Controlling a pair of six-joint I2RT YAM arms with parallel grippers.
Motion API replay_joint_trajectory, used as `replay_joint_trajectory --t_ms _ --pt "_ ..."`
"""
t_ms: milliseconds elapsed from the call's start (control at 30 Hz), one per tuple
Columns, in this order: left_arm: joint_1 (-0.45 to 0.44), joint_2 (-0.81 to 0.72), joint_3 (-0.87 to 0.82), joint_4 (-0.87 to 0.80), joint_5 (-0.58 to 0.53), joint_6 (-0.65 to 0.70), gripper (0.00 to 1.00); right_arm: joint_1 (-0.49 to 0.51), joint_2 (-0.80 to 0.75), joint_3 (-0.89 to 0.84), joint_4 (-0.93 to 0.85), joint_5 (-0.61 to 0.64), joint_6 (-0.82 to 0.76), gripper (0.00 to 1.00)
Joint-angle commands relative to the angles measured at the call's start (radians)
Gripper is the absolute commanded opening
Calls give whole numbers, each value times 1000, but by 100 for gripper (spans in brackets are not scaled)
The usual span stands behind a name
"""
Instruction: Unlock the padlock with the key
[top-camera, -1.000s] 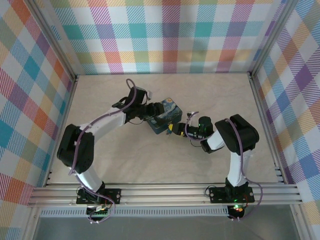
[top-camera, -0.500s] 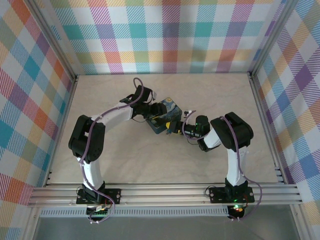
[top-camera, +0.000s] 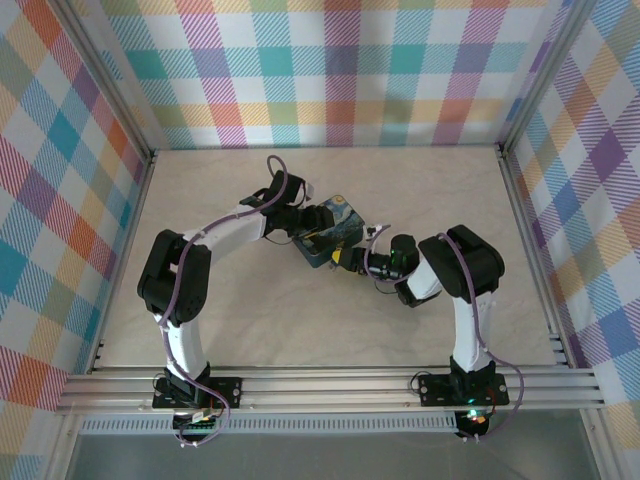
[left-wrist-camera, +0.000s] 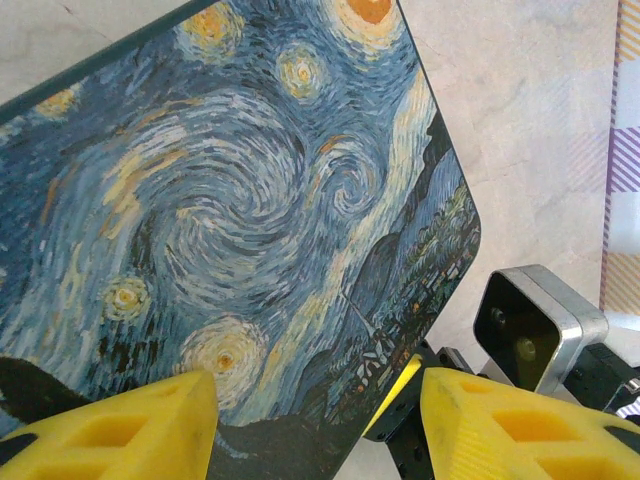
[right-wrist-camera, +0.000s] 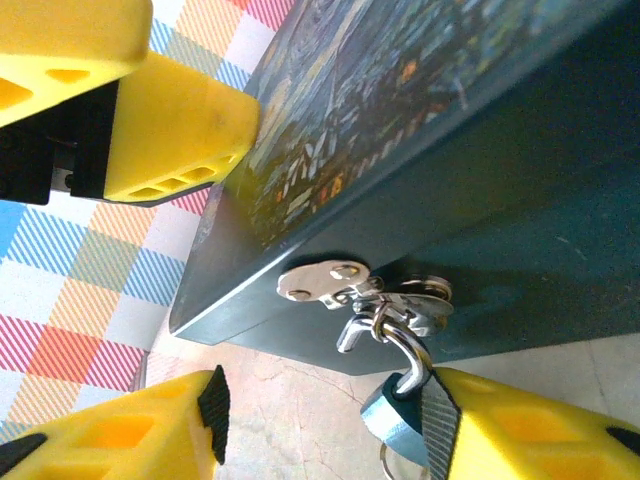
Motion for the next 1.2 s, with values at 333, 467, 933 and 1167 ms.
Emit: replay_joint_trajectory --t_ms 333,467,933,1167 --pt "-7 50 0 -9 -6 -9 56 7 28 11 26 -13 1 35" --pt "-7 52 1 -8 -7 -9 56 7 28 12 26 -1 5 28" --pt "-7 59 10 -58 -50 22 56 -72 -40 -76 -17 63 -29 47" --pt "-7 31 -52 -43 -57 14 54 -73 -44 -38 -76 26 -53 61"
